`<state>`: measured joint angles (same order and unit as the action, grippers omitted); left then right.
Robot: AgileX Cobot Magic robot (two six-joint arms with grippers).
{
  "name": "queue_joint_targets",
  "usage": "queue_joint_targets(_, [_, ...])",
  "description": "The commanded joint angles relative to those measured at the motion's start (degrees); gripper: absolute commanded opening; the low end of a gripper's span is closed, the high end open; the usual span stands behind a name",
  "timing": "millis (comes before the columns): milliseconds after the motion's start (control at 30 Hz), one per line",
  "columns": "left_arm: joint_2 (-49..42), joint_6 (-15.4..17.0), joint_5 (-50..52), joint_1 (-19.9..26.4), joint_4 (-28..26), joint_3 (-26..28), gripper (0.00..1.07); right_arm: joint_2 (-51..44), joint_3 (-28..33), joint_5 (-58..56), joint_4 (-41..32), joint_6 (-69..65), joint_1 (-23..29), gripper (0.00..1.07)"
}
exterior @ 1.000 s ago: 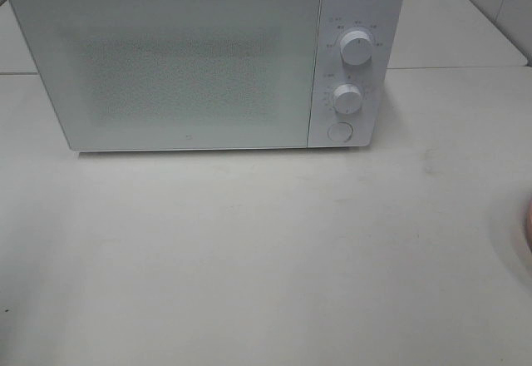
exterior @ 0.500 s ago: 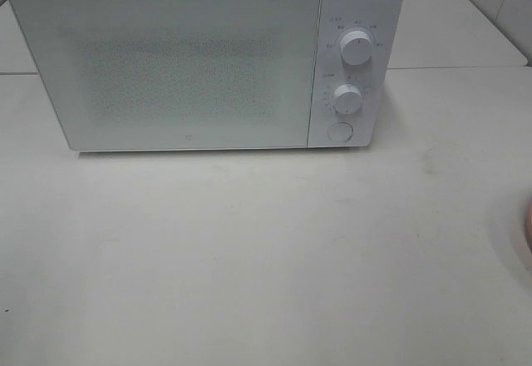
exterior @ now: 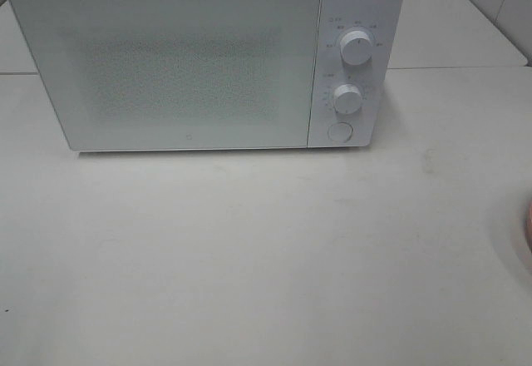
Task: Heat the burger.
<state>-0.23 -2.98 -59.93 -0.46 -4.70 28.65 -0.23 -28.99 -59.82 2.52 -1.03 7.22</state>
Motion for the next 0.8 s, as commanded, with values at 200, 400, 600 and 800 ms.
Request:
queue_joint_targets(200, [-1.5, 0.5, 0.5, 0.1, -0.6, -0.2, 1.01, -1.1, -0.1, 0.5, -0.1, 0.6, -0.3, 0.76])
queue_joint_targets(400, [-1.5, 0.5, 0.5, 0.1, -0.6, -0.2, 1.01, -1.1, -0.1, 0.5, -0.1, 0.6, -0.3, 0.76])
queue_joint_targets(600, [-1.5, 0.5, 0.5, 0.1, -0.6, -0.2, 1.01, -1.1, -0.1, 0.5, -0.1, 0.6, -0.3, 0.76])
queue_joint_targets(800, [-1.5, 0.5, 0.5, 0.1, -0.6, -0.2, 1.01, -1.1, -0.1, 0.5, -0.1, 0.6, -0.3, 0.76])
